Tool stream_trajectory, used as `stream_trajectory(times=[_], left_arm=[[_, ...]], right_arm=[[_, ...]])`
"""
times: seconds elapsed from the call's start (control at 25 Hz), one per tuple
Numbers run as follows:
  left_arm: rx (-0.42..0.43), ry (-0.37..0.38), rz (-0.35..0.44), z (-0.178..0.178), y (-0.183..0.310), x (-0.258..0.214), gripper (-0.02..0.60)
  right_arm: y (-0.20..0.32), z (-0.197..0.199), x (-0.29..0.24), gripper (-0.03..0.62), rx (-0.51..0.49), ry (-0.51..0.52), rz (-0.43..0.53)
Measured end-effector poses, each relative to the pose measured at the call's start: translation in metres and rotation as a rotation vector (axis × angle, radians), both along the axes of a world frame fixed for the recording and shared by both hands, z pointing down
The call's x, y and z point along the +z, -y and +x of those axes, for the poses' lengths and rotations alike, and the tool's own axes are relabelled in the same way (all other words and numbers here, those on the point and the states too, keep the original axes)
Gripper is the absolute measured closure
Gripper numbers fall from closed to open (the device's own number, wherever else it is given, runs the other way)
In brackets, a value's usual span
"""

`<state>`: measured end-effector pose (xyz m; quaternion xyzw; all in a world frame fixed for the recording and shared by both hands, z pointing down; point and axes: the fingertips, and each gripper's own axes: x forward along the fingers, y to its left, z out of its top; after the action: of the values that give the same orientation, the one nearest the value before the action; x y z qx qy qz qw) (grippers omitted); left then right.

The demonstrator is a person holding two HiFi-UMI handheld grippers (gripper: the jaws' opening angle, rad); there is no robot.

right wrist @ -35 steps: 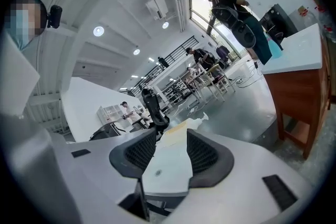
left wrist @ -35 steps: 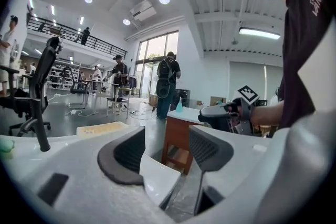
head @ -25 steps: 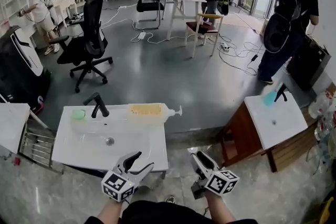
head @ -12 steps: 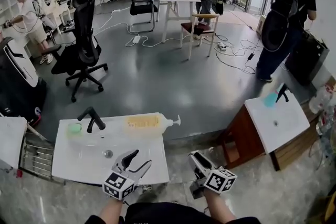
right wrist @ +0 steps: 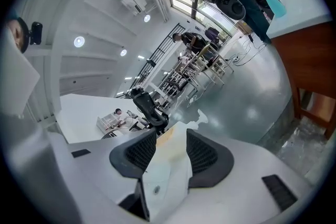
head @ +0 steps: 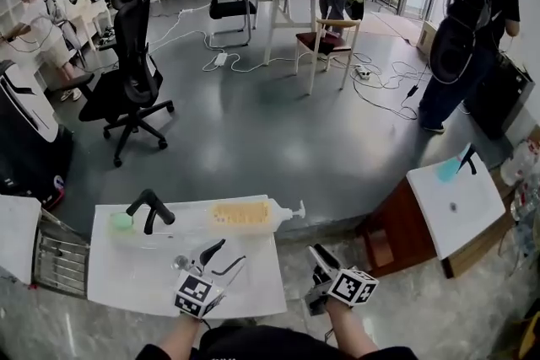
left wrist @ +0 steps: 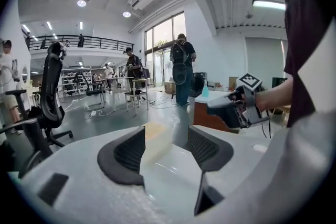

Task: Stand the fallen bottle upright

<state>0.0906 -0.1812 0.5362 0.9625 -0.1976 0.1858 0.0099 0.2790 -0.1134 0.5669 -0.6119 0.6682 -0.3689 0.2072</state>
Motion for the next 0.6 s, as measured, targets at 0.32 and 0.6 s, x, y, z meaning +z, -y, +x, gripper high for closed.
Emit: stream_trajectory(times=[0.32, 0.6], left_arm=[[0.039, 0.104, 0.032, -0.008, 0.045, 0.024, 0.331], [0.059, 0.156, 0.029, -0.009, 0.074, 0.047, 0.331]], right_arm=[[0.056, 0.008, 0.031, 0.428, 0.05, 0.106, -0.03], [0.094, 0.015, 0.064, 0.43, 0.116, 0.216, -0.036]])
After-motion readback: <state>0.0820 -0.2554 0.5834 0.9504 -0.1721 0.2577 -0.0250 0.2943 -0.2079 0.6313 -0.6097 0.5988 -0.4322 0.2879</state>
